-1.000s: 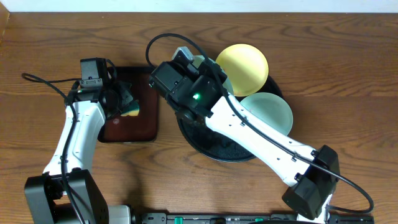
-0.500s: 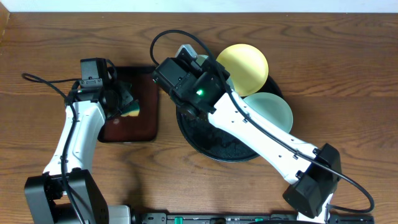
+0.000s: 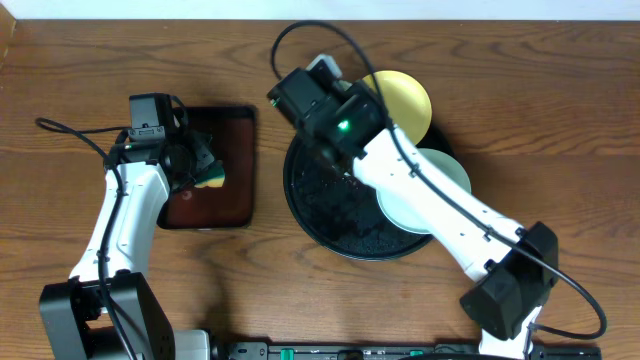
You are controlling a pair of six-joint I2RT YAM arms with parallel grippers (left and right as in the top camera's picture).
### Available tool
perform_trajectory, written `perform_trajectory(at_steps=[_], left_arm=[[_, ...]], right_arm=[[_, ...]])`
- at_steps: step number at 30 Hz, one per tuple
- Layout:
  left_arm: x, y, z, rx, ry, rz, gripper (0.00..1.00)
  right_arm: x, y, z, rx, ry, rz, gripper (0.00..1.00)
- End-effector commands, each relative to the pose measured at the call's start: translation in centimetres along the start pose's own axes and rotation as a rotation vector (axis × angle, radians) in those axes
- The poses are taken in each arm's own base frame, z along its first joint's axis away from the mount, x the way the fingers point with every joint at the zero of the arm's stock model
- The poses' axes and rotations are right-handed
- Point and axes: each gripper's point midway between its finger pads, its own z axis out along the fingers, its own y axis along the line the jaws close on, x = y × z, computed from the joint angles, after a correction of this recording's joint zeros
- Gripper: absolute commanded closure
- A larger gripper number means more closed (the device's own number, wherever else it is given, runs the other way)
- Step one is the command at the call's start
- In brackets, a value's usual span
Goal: Clean dirty plates on tray and stack at the side
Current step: 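Lift the green plate with the right gripper and place it at the right side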
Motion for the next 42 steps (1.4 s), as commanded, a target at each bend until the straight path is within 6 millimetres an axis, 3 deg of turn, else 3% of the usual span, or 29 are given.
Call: perform_trajectory(at_steps=[1, 3, 5, 6, 8, 13, 18, 23, 26, 28, 30, 33, 37, 42], left_arm=[[0.4, 0.4, 0.2, -0.008, 0.008, 0.010, 0.92], [0.4, 0.4, 0.2, -0.007, 0.008, 0.010, 0.92], [0.4, 0.4, 0.2, -0.008, 0.008, 0.010, 0.92], [0.4, 0.4, 0.2, -0.008, 0.008, 0.010, 0.92], [0.4, 0.3, 0.2, -0.007, 0.008, 0.010, 0.92], [0.3, 0.3, 0.2, -0.006, 0.005, 0.011, 0.92], [0.3, 0.3, 0.2, -0.006, 0.005, 0.011, 0.92], [0.3, 0.3, 0.2, -0.006, 0.005, 0.011, 0.92], [0.3, 0.3, 0.2, -0.006, 0.006, 0.011, 0.92], [0.3, 0.3, 0.2, -0.006, 0.005, 0.011, 0.92], [0.3, 0.3, 0.2, -0.006, 0.005, 0.011, 0.92], [0.3, 0.3, 0.2, -0.006, 0.005, 0.011, 0.92], [0.2, 0.3, 0.2, -0.004, 0.001, 0.011, 0.92], [0.1, 0.2, 0.2, -0.002, -0.002, 0.012, 0.92]], right_arm=[[-0.1, 0.3, 0.9, -0.181, 0.006, 0.080, 0.99], [0.2, 0.2, 1.4, -0.208, 0.019, 0.083, 0.99], [0.7, -1.8, 2.2, -0.127, 0.047, 0.243, 0.99], [0.7, -1.8, 2.4, -0.143, 0.052, 0.277, 0.99], [0.5, -0.1, 2.4, -0.276, 0.040, 0.165, 0.99], [0.9, -2.1, 3.3, -0.238, 0.071, 0.377, 0.99], [1.2, -3.2, 4.7, -0.407, 0.094, 0.522, 0.99], [2.8, -6.4, 6.9, -0.714, 0.139, 0.754, 0.99], [4.6, -10.0, 8.4, -0.825, 0.137, 0.892, 0.99], [7.5, -13.8, 10.4, -0.805, 0.144, 0.994, 0.99], [10.2, -16.5, 12.0, -0.742, 0.156, 1.040, 0.99], [16.1, -20.2, 14.9, -0.579, 0.233, 1.140, 0.99], [22.2, -21.4, 17.4, -0.419, 0.365, 1.284, 0.99], [27.4, -19.1, 20.0, -0.356, 0.462, 1.356, 0.99]])
